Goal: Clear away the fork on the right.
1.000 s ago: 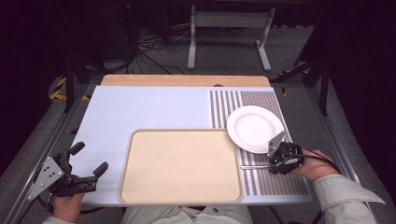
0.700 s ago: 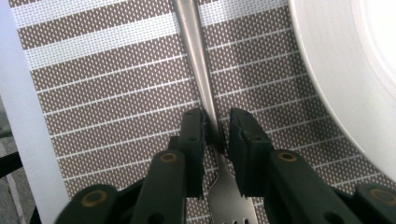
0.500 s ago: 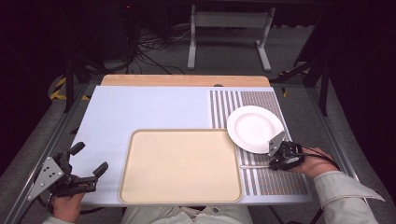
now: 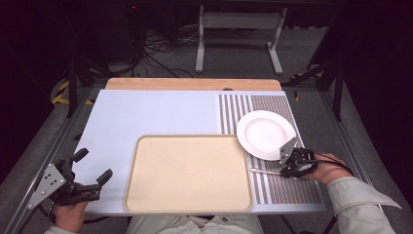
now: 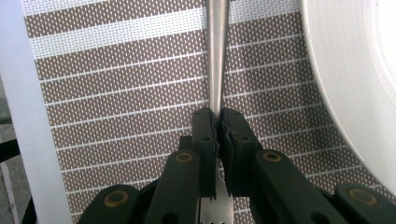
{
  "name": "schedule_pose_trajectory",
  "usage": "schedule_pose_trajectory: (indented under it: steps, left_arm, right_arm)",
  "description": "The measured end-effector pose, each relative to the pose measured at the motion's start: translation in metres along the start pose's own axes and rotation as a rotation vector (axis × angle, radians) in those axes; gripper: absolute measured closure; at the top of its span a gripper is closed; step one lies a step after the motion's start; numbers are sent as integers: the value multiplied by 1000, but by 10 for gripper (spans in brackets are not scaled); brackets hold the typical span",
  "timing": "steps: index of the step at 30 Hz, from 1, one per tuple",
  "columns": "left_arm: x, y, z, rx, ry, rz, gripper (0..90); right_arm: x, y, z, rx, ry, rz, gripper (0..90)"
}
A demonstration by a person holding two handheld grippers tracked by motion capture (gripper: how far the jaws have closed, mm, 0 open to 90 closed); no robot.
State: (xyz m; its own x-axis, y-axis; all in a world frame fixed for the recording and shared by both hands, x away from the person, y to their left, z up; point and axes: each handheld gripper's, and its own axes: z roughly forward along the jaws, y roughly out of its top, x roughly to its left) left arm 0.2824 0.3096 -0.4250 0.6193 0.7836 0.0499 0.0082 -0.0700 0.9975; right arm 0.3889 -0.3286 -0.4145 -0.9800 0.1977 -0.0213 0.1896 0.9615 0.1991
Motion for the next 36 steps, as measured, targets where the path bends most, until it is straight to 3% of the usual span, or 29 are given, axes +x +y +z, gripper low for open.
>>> schedule_pose_trajectory:
  steps: [9,17,25,36]
  left_arm:
    - [0,0,0,0,1,-1,0]
    - [0,0,0,0,3,3,0]
    - [0,0,0,1,2,2,0]
    - [0,0,0,1,2,4,0]
  right_arm:
    - [2,-1,-6,-20,-12,-18,850]
    - [5,-1,-31,-62,-53,-26,850]
    - [8,3,-44,-75,-71,-35,851]
    - [11,17,-64,-126,-107,-86,851]
